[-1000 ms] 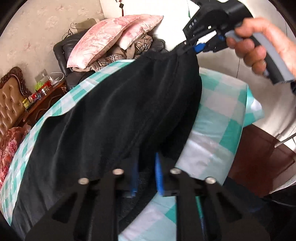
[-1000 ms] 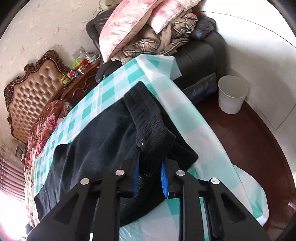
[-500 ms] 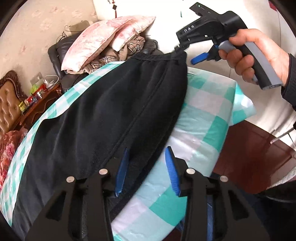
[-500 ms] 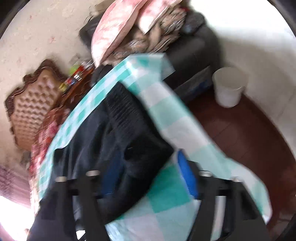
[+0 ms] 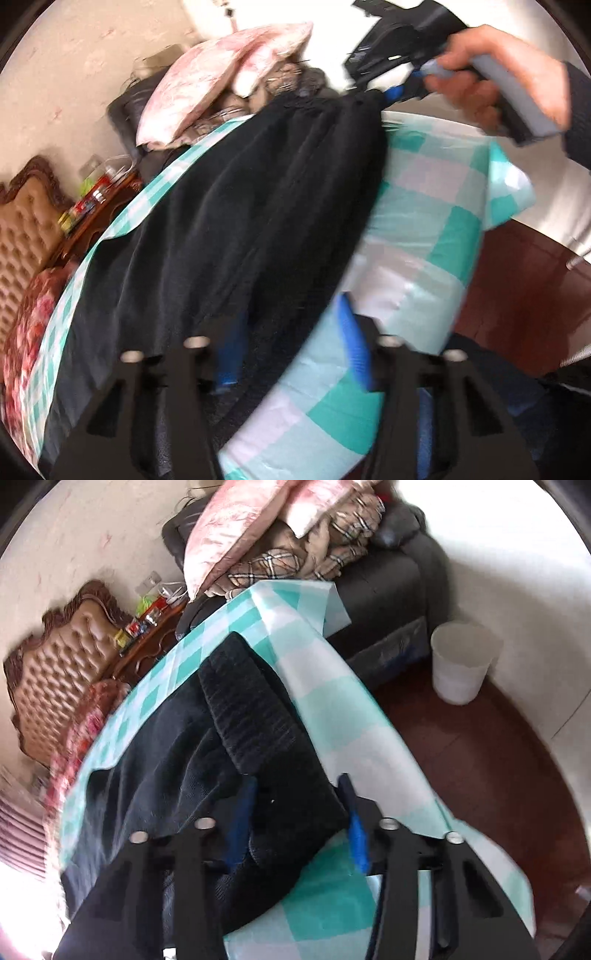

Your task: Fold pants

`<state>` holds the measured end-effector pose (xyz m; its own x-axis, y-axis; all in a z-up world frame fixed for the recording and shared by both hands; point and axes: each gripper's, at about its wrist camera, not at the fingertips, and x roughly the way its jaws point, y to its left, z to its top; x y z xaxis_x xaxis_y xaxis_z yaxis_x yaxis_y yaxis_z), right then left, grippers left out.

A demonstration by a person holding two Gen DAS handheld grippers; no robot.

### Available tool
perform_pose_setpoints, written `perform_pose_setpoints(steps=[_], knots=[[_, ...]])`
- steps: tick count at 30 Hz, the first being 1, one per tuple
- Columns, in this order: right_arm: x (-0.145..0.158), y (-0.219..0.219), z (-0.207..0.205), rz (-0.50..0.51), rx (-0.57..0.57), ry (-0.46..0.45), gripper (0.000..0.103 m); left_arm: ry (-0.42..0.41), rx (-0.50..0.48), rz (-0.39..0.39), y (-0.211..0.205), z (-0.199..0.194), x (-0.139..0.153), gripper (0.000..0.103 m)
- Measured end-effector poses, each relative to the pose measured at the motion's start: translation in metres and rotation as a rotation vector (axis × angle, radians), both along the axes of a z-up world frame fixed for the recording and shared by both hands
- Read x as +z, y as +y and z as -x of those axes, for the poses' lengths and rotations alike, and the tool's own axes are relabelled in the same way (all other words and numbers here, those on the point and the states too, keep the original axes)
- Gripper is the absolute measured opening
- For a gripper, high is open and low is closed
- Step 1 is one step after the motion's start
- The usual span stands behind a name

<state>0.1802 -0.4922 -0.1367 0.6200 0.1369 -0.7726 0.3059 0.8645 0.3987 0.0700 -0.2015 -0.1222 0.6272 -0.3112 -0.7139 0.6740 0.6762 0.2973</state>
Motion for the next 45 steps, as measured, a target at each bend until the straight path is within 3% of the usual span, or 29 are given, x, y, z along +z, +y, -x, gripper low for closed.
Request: perform_pose_setpoints(steps=[3,6,9,11,13,16,18,21,25,30,33,36,38,39,40,42,45], knots=[[0.019,0.000,0.022,0.002,-0.025,-0.001,0.023,0.053,-0.009,0.048,0.008,-0.003,0.009,0.029],[0.023,0.002,0.038,0.034,-0.039,0.015,0.023,0.113,-0.017,0.120,0.017,-0.002,0.010,0.034],[0.017,0.004,0.041,0.063,-0.047,0.027,0.025,0.146,-0.008,0.189,0.024,-0.001,0.013,0.047],[0.019,0.002,0.041,0.067,-0.065,0.029,0.028,0.137,0.004,0.244,0.034,0.003,0.024,0.060],[0.031,0.002,0.047,0.139,-0.108,0.007,0.047,0.115,0.039,0.297,0.050,0.004,0.036,0.066],[0.064,0.006,0.059,0.295,-0.189,-0.058,0.058,0.097,0.199,0.413,0.102,-0.002,0.045,0.066],[0.079,0.018,0.055,0.337,-0.153,-0.101,0.066,0.070,0.306,0.441,0.131,-0.006,0.045,0.066],[0.086,0.057,0.033,0.412,-0.008,-0.142,0.076,0.035,0.459,0.431,0.178,-0.015,0.038,0.066],[0.071,0.112,-0.011,0.447,0.166,-0.141,0.085,0.028,0.645,0.408,0.240,-0.024,0.027,0.067],[0.038,0.133,-0.058,0.418,0.191,-0.042,0.085,0.080,0.816,0.383,0.325,-0.024,0.009,0.069],[0.003,0.139,-0.079,0.498,0.175,0.108,0.085,0.126,0.954,0.371,0.387,-0.017,-0.005,0.069],[-0.009,0.151,-0.078,0.598,0.180,0.098,0.089,0.094,1.168,0.346,0.457,0.003,-0.005,0.069],[-0.011,0.151,-0.077,0.606,0.166,0.101,0.089,0.084,1.286,0.443,0.505,0.023,-0.003,0.065],[-0.011,0.150,-0.077,0.599,0.162,0.105,0.090,0.091,1.284,0.507,0.522,0.028,0.000,0.057],[-0.011,0.148,-0.078,0.591,0.159,0.107,0.091,0.074,1.259,0.506,0.527,0.028,0.006,0.057],[-0.011,0.147,-0.079,0.588,0.157,0.107,0.092,0.008,1.214,0.427,0.523,0.021,0.016,0.058],[-0.012,0.147,-0.078,0.593,0.152,0.103,0.092,0.017,1.079,0.462,0.523,0.001,0.017,0.066]])
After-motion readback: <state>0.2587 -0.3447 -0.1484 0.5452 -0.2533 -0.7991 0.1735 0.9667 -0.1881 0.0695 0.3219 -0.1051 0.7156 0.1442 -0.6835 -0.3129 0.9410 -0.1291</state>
